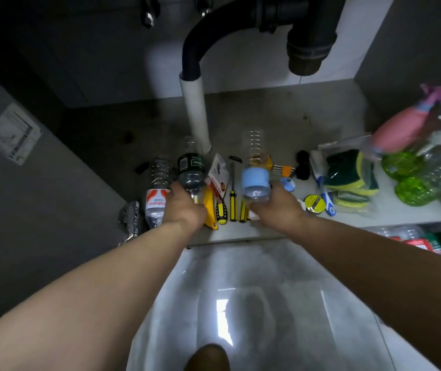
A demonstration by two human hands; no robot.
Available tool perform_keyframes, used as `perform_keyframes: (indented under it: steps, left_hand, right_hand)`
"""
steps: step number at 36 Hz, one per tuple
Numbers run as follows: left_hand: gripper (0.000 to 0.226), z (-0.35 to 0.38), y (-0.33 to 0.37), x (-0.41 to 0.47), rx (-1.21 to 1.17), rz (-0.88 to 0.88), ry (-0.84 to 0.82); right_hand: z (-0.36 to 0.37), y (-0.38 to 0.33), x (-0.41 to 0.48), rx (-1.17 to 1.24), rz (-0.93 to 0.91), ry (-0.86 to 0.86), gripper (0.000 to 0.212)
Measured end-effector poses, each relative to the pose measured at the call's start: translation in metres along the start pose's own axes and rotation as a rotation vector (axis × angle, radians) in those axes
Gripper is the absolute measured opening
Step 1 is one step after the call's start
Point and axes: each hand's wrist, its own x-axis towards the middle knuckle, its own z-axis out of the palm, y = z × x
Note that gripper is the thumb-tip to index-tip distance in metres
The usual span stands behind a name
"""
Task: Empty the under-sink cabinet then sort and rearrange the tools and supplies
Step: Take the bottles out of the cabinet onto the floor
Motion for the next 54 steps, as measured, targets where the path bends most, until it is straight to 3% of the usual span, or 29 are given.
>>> perform_keyframes:
  steps: [4,9,14,17,21,25,32,38,43,45,47,49,51,54]
  left_hand:
    - [0.073,-0.008,0.006,-0.014,-0.064,-0.019,0.017]
    - [0.070,-0.009,0.021,-0.045,-0.040,0.069,0.039]
    - [0.076,0.002,0.048,-0.074,-0.040,0.264,-0.031]
    - [0.079,0.015,0.063,-0.093,-0.033,0.420,-0.139]
    - [0.073,0.030,0.082,-0.117,-0.003,0.691,-0.266]
    - [0.083,0.046,0.093,-0.135,0.195,0.769,-0.402]
    - [0.084,0.087,0.095,-0.167,0.398,0.757,-0.576]
    - [0.071,0.093,0.089,-0.187,0.270,0.655,-0.737]
    - [0.065,0.096,0.075,-0.201,0.281,0.592,-0.898]
    - [0.066,0.100,0.069,-0.203,0.273,0.530,-0.966]
    - [0.068,0.106,0.069,-0.206,0.252,0.477,-0.990]
    - [0.067,0.114,0.072,-0.210,0.193,0.408,-1.007]
    - [0.068,0.125,0.076,-0.214,0.144,0.350,-1.026]
    - [0.069,0.145,0.083,-0.219,0.106,0.333,-1.070]
  right_hand:
    - [-0.050,0.025,-0.035,0.016,-0.078,-0.090,0.063]
    - [-0.115,0.079,-0.096,-0.007,-0.069,-0.266,0.059]
    - [-0.146,0.144,-0.153,-0.046,0.155,-0.413,0.060]
    - [-0.146,0.179,-0.171,-0.099,0.259,-0.452,0.071]
    - [-0.137,0.214,-0.171,-0.156,0.282,-0.383,0.080]
    - [-0.125,0.233,-0.162,-0.265,0.212,-0.306,0.079]
    - [-0.087,0.266,-0.149,-0.357,0.179,-0.141,0.070]
    - [-0.070,0.269,-0.142,-0.402,0.161,0.030,0.077]
    - [-0.067,0.266,-0.136,-0.352,0.240,0.059,0.062]
    - [-0.068,0.263,-0.136,-0.265,0.248,0.092,0.044]
    - [-0.073,0.253,-0.139,0.045,0.291,0.107,0.029]
    - [-0.081,0.240,-0.143,0.600,0.446,-0.026,0.032]
    - [-0.089,0.231,-0.149,1.017,0.526,-0.225,0.048]
    - [-0.099,0.224,-0.157,1.149,0.468,-0.287,0.056]
